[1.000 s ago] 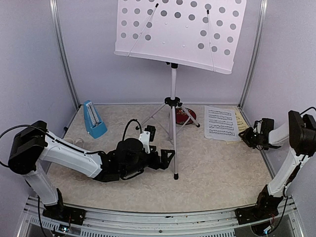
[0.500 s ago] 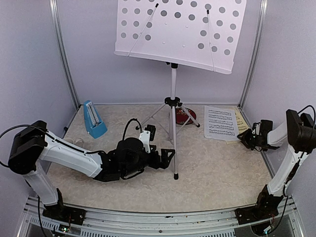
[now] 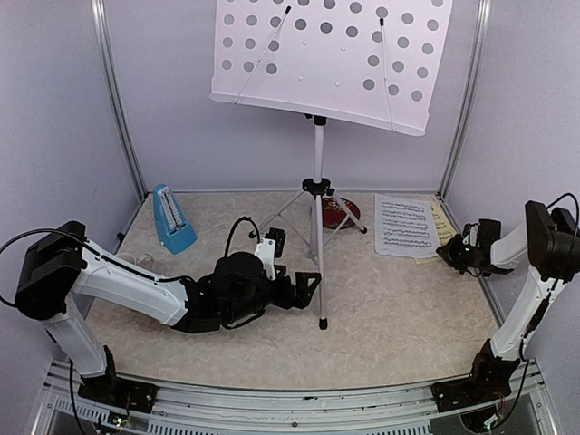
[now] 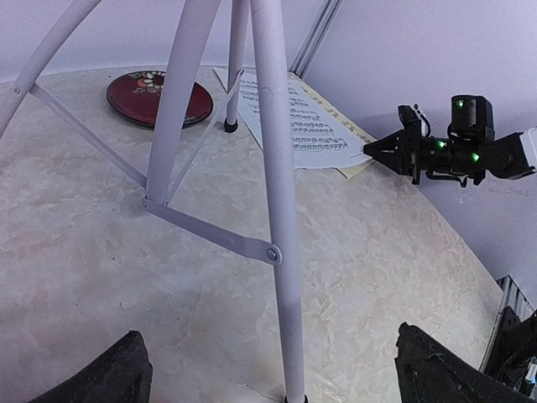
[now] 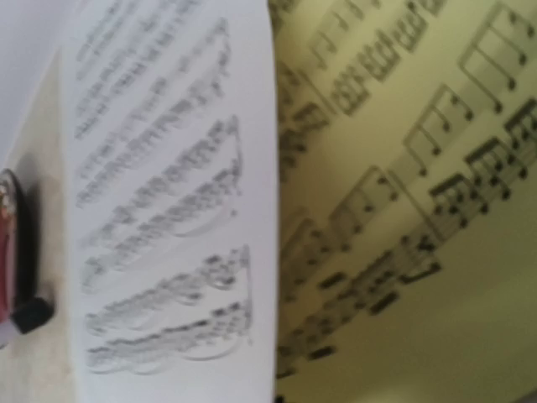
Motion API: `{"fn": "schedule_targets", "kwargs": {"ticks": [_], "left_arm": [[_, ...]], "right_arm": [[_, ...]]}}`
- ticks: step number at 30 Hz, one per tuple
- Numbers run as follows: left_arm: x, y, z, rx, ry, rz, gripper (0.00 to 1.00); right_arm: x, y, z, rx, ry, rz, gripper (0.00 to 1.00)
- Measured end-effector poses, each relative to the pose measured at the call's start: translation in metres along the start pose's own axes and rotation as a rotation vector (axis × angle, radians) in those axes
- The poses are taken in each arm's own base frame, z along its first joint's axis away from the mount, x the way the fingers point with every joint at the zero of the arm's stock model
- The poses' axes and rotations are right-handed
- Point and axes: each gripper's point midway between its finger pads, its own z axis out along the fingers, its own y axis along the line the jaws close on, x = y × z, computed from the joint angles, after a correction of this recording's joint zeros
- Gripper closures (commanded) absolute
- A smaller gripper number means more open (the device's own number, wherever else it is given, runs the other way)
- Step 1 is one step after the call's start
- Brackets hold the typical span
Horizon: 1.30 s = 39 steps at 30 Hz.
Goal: Set up the instrument practice props
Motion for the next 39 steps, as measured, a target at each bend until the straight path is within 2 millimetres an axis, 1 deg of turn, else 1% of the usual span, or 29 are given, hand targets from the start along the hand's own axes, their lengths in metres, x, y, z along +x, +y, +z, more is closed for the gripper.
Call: {"fn": "schedule_targets", "kwargs": {"ticks": [1,3,5,7,10,12,15,17,19,21,24,26,30,34,39], "left_arm": [[0.000,0.000,0.000,-0.003,-0.001,0.003,0.01],[-0.001,0.001,0.000,-0.004,-0.004,0.012,0.01],[-0.002,0.001,-0.001,-0.007,-0.003,0.027,0.01],[-0.005,-0.001,-0.001,-0.008,0.000,0.053,0.01],[-0.019,-0.009,-0.002,0.002,-0.013,0.099,0.01],[-0.031,-0.019,-0.006,0.021,-0.029,0.147,0.01],[-0.050,-0.041,-0.014,0.060,-0.061,0.235,0.02],[-0.060,-0.059,-0.019,0.094,-0.079,0.303,0.02],[-0.066,-0.079,-0.023,0.129,-0.090,0.364,0.04],[-0.070,-0.099,-0.025,0.161,-0.099,0.415,0.06],[-0.074,-0.129,-0.024,0.201,-0.109,0.465,0.09],[-0.074,-0.149,-0.017,0.222,-0.109,0.493,0.11],[-0.065,-0.173,0.004,0.230,-0.077,0.550,0.15],[-0.059,-0.185,0.029,0.205,-0.041,0.628,0.16],[-0.061,-0.198,0.055,0.175,-0.028,0.709,0.17]], "right_arm": [[-0.002,0.003,-0.003,0.000,-0.004,-0.005,1.00],[-0.009,0.014,-0.013,-0.007,-0.026,-0.027,1.00],[-0.019,0.030,-0.027,-0.024,-0.059,-0.057,1.00],[-0.029,0.052,-0.047,-0.054,-0.099,-0.092,1.00],[-0.037,0.080,-0.077,-0.097,-0.153,-0.144,1.00],[-0.035,0.093,-0.095,-0.118,-0.169,-0.166,1.00],[-0.027,0.113,-0.122,-0.155,-0.176,-0.192,1.00],[-0.021,0.130,-0.143,-0.190,-0.189,-0.213,1.00],[-0.014,0.149,-0.163,-0.233,-0.207,-0.235,1.00],[-0.006,0.166,-0.178,-0.276,-0.214,-0.247,1.00],[0.009,0.186,-0.196,-0.331,-0.202,-0.248,1.00],[0.018,0.195,-0.206,-0.359,-0.188,-0.243,1.00],[0.027,0.209,-0.223,-0.394,-0.167,-0.225,1.00],[0.039,0.219,-0.241,-0.429,-0.154,-0.225,1.00],[0.050,0.222,-0.255,-0.449,-0.140,-0.218,1.00]]}}
